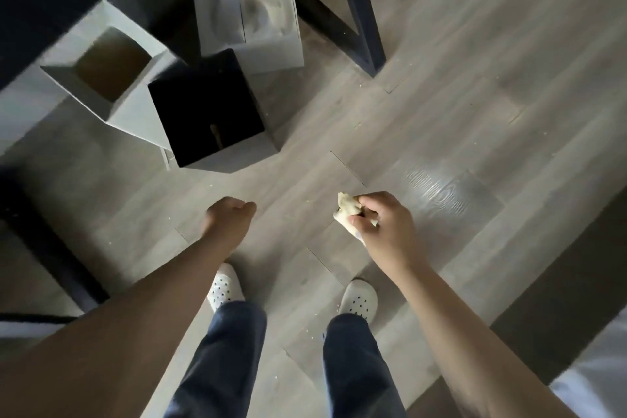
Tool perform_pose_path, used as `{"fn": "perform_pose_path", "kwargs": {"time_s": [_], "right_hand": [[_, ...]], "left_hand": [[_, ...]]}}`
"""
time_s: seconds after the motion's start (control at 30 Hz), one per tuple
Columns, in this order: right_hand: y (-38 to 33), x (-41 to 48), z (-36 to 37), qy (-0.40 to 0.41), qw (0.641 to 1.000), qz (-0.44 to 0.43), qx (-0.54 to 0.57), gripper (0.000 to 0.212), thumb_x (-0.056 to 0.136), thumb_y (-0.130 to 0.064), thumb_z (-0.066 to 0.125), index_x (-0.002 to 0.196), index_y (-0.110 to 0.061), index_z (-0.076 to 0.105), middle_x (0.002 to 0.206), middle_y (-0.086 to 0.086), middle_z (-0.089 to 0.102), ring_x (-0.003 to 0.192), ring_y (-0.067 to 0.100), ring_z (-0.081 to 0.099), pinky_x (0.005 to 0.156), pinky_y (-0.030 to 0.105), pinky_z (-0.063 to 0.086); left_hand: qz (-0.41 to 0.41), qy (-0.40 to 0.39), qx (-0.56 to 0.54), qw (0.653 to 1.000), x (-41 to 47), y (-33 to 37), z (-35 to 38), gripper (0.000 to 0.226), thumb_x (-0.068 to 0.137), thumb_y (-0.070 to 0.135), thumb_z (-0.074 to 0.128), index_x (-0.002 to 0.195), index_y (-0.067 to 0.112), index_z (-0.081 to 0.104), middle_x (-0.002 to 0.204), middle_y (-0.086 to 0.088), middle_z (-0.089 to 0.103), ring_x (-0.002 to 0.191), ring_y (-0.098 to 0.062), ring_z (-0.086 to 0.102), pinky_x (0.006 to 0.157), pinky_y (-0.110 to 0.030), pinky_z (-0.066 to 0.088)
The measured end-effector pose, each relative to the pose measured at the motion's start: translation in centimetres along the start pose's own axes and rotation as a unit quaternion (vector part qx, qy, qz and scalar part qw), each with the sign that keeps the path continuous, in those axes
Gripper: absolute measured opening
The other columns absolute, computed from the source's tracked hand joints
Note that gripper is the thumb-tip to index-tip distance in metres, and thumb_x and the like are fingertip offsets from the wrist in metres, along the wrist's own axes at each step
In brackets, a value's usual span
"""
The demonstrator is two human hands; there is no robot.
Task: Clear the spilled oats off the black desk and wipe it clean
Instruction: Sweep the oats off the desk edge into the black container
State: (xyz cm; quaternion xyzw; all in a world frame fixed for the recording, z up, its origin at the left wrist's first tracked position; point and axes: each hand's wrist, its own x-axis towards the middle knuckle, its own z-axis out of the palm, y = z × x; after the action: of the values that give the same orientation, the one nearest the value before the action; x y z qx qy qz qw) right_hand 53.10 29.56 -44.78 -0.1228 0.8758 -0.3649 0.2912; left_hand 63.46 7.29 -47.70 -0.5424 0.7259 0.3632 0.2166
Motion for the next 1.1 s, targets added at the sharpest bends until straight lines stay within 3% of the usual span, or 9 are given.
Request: {"fn": "perform_pose_path", "kwargs": {"time_s": [0.1, 0.23, 0.3, 0.43, 0.53, 0.67, 0.87, 1.03, 1.1], "right_hand": [[1.4, 1.6, 2.6, 0.005, 1.000, -0.007, 0.005, 0.012, 0.083, -0.006, 0.064, 0.092, -0.011, 0.070, 0.095, 0.000, 0.061, 0.081, 0.010, 0.054, 0.066, 0.003, 0.034], [2.1, 3.6, 5.7, 0.011, 0.999, -0.027, 0.013, 0.009, 0.082, -0.006, 0.065, 0.088, -0.010, 0.069, 0.089, -0.001, 0.059, 0.080, 0.012, 0.053, 0.065, 0.004, 0.034], [2.2, 4.7, 7.2, 0.016, 0.999, -0.038, 0.018, 0.007, 0.081, -0.007, 0.066, 0.086, -0.010, 0.069, 0.087, 0.000, 0.060, 0.079, 0.014, 0.053, 0.064, 0.006, 0.034], [2.0, 6.5, 10.1, 0.014, 0.998, -0.056, 0.030, 0.010, 0.082, -0.009, 0.067, 0.079, -0.018, 0.063, 0.085, 0.001, 0.059, 0.076, 0.012, 0.053, 0.062, 0.007, 0.033], [2.1, 7.1, 12.3, 0.012, 0.997, -0.068, 0.036, 0.021, 0.081, -0.010, 0.068, 0.077, -0.027, 0.057, 0.085, -0.003, 0.058, 0.075, 0.006, 0.052, 0.062, 0.006, 0.033], [2.4, 7.7, 14.7, 0.010, 0.997, -0.070, 0.044, 0.009, 0.081, -0.010, 0.069, 0.082, -0.018, 0.066, 0.089, -0.002, 0.061, 0.079, 0.011, 0.055, 0.064, 0.006, 0.034], [2.9, 8.8, 16.5, 0.022, 0.997, -0.061, 0.049, 0.010, 0.082, -0.008, 0.067, 0.091, -0.013, 0.069, 0.093, -0.003, 0.063, 0.084, 0.013, 0.057, 0.068, 0.010, 0.039], [3.1, 9.3, 17.7, 0.041, 0.995, -0.060, 0.071, 0.017, 0.081, -0.006, 0.069, 0.095, -0.014, 0.070, 0.094, -0.006, 0.063, 0.083, 0.004, 0.056, 0.069, 0.005, 0.037], [3.4, 9.1, 18.1, 0.047, 0.995, -0.051, 0.078, 0.017, 0.081, -0.006, 0.069, 0.097, -0.013, 0.070, 0.095, -0.005, 0.063, 0.084, 0.006, 0.056, 0.069, 0.006, 0.038]], "left_hand": [[-0.017, 0.043, -0.027, 0.999, 3.4, -0.7, 0.2, 0.039, 0.086, 0.040, 0.050, 0.083, 0.005, 0.066, 0.087, -0.016, 0.065, 0.087, -0.036, 0.059, 0.068, -0.036, 0.046], [-0.031, 0.115, -0.026, 0.993, 7.3, -1.6, -0.3, 0.050, 0.091, 0.042, 0.050, 0.126, 0.008, 0.056, 0.128, -0.016, 0.057, 0.111, -0.034, 0.055, 0.078, -0.030, 0.040], [-0.022, 0.133, -0.016, 0.991, 8.6, -2.2, -0.7, 0.055, 0.092, 0.041, 0.049, 0.133, 0.004, 0.049, 0.134, -0.018, 0.052, 0.116, -0.036, 0.052, 0.087, -0.034, 0.043], [-0.010, 0.161, 0.003, 0.987, 10.7, -3.7, -1.6, 0.064, 0.091, 0.045, 0.047, 0.137, 0.001, 0.039, 0.134, -0.021, 0.048, 0.113, -0.040, 0.052, 0.085, -0.041, 0.046], [0.003, 0.183, 0.012, 0.983, 12.3, -4.8, -2.2, 0.062, 0.091, 0.045, 0.048, 0.132, 0.000, 0.038, 0.129, -0.023, 0.045, 0.110, -0.043, 0.051, 0.083, -0.045, 0.046], [0.036, 0.201, -0.006, 0.979, 14.7, -5.7, -2.9, 0.056, 0.092, 0.044, 0.049, 0.128, 0.001, 0.043, 0.123, -0.021, 0.050, 0.108, -0.040, 0.052, 0.075, -0.038, 0.041], [0.060, 0.207, -0.056, 0.975, 17.3, -5.9, -3.2, 0.051, 0.089, 0.047, 0.054, 0.118, 0.005, 0.054, 0.101, -0.012, 0.059, 0.087, -0.027, 0.052, 0.068, -0.032, 0.038], [0.087, 0.215, -0.042, 0.972, 18.2, -6.0, -3.1, 0.046, 0.088, 0.048, 0.057, 0.085, 0.002, 0.065, 0.067, -0.006, 0.060, 0.059, -0.015, 0.052, 0.045, -0.025, 0.029], [0.111, 0.199, -0.041, 0.973, 17.8, -6.2, -2.1, 0.052, 0.087, 0.050, 0.055, 0.076, 0.000, 0.064, 0.066, -0.013, 0.064, 0.058, -0.021, 0.057, 0.047, -0.030, 0.041]]}}
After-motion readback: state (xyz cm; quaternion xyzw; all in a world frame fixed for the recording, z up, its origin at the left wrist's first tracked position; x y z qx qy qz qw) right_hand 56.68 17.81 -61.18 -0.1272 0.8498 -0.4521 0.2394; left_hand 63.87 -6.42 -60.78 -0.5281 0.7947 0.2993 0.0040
